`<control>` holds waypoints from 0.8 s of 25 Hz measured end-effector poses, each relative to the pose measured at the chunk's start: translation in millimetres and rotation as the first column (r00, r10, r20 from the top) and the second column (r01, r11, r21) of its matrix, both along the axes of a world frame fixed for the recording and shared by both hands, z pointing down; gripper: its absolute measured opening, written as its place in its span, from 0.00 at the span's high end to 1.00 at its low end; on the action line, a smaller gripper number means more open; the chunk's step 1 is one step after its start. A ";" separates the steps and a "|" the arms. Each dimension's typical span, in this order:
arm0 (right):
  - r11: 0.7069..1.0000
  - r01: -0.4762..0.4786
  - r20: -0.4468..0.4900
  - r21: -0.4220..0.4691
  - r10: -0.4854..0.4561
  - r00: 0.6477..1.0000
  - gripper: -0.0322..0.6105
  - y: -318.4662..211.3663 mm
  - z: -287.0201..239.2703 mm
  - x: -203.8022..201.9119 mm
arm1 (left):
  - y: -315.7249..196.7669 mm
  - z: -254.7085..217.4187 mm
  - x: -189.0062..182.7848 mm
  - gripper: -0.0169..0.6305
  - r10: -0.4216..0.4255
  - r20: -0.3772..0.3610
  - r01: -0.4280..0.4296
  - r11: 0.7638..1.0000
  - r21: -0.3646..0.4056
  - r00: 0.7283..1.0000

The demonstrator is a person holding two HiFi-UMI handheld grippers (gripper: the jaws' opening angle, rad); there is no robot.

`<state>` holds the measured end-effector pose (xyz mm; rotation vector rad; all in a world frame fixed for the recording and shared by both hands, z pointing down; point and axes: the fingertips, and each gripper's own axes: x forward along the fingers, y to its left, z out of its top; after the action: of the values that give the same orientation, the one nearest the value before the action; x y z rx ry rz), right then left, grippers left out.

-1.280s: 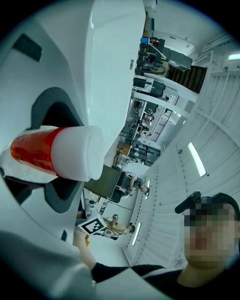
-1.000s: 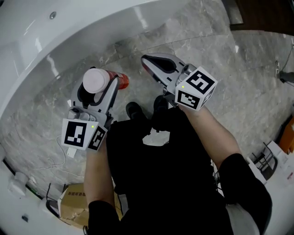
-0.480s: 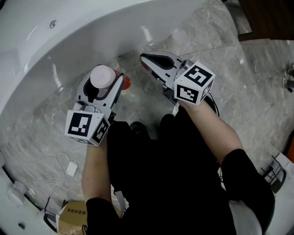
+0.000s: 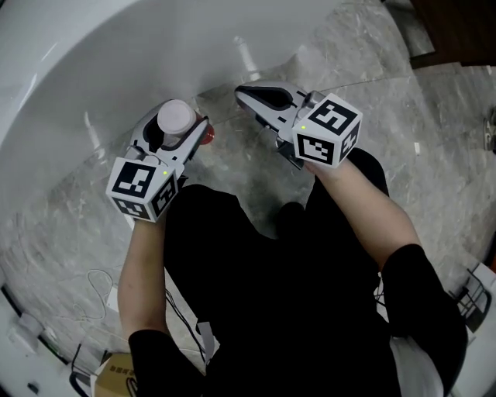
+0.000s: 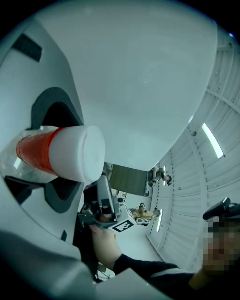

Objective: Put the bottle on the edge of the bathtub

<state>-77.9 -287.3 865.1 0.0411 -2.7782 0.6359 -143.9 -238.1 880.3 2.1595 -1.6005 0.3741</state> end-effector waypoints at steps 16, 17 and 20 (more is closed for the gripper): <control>0.998 0.059 -0.037 -0.037 -0.061 0.997 0.91 8.9 26.6 24.3 | 1.9 92.7 -0.2 0.52 -0.003 0.001 0.003 0.993 -0.120 1.000; 0.997 0.071 -0.033 -0.004 -0.071 0.997 0.91 11.3 23.6 20.3 | 3.4 99.6 -1.4 0.51 -0.005 -0.007 0.004 0.992 -0.130 1.000; 0.994 0.077 -0.082 0.076 -0.071 0.994 0.91 18.9 28.6 13.2 | 11.7 117.9 -3.9 0.51 0.006 -0.012 -0.007 0.987 -0.160 1.000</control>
<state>-64.7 -268.4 893.7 -0.0196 -2.7127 0.4954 -147.8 -226.3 998.2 2.0426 -1.5034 0.4754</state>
